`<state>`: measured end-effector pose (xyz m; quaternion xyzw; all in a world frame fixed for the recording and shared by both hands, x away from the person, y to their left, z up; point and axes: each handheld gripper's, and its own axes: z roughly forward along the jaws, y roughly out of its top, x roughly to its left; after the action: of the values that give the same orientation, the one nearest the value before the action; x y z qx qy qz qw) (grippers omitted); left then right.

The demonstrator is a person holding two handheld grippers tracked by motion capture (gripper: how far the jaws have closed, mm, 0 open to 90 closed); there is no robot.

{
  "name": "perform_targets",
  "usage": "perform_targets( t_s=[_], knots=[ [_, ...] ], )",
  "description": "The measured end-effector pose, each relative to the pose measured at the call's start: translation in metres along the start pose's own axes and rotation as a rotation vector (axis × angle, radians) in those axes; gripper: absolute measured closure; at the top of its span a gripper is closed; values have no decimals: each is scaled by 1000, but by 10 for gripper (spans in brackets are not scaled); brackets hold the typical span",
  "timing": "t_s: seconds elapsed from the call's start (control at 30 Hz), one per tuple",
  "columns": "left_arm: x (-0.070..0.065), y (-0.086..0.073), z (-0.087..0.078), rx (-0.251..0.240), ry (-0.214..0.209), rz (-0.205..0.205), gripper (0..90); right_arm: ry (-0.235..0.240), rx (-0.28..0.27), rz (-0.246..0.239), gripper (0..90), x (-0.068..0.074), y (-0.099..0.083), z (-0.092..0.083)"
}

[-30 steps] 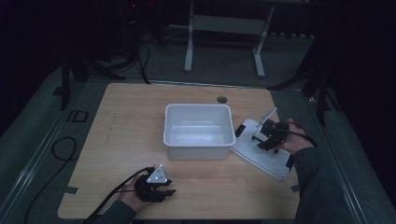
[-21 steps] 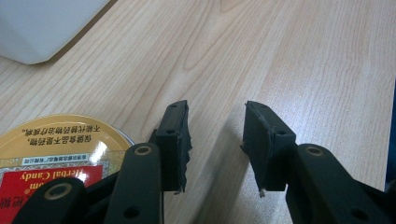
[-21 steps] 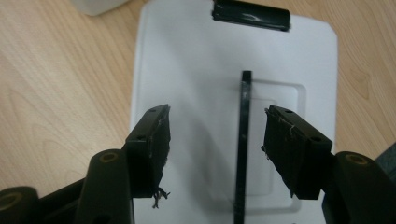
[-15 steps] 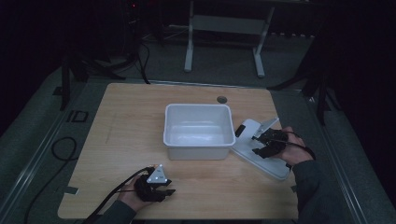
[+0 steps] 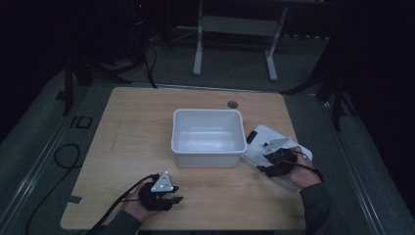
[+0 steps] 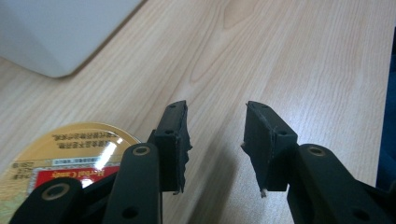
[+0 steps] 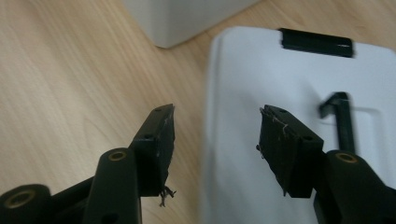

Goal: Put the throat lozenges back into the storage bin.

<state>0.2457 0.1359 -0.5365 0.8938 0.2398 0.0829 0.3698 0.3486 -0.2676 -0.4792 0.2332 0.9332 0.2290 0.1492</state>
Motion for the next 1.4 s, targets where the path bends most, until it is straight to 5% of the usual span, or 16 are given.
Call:
perform_targets(
  t_s=[0.53, 0.77, 0.93, 1.4],
  knots=[
    [16, 13, -21, -31, 59, 4, 571, -7, -149, 100, 691, 31, -17, 22],
    [24, 18, -31, -30, 87, 7, 545, 10, -188, 165, 687, 40, -25, 39],
    [31, 23, -38, 14, 108, 21, 511, 17, -199, 184, 636, 49, -31, 52],
    [46, 30, -53, 77, 134, 35, 442, 3, -292, 264, 460, 50, -40, 59]
  ],
)
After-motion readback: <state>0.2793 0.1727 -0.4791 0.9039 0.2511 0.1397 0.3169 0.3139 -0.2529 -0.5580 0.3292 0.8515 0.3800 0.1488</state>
